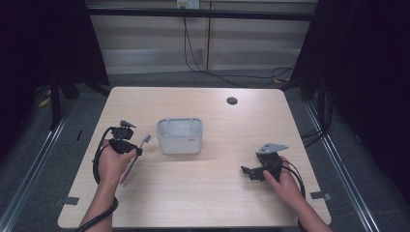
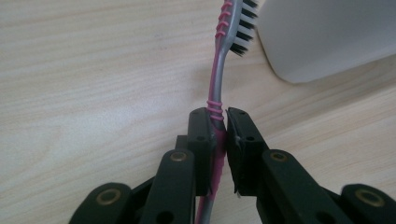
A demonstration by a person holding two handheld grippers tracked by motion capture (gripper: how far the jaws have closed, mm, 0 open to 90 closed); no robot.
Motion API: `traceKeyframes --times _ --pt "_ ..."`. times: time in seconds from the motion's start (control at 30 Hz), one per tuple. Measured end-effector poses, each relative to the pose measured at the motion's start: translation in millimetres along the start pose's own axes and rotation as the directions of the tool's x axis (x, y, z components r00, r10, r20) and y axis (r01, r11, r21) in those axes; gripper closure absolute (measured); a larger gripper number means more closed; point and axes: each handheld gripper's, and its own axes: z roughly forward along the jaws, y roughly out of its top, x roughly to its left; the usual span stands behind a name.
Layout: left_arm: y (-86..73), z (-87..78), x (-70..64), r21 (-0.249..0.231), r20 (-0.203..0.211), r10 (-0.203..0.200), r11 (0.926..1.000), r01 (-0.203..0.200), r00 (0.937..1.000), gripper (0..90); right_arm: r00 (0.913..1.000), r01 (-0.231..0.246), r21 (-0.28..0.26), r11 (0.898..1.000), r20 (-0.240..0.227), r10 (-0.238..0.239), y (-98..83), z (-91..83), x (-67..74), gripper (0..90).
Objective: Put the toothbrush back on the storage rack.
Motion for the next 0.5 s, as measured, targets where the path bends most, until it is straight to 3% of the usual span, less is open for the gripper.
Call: traceKeyframes --times 0.27,0.5 --pt "1.0 -14.4 0.5 -0.083 0.021 -0.002 0.9966 0.004 0.9998 80.4 1.0 0.0 0.0 1.0 0.0 0.0 0.0 0.0 0.0 11.7" --pt "2.4 -29.0 0.2 -0.158 0.036 -0.006 0.9874 0.012 0.9993 80.5 1.0 0.0 0.0 1.0 0.0 0.0 0.0 0.0 0.0 11.7"
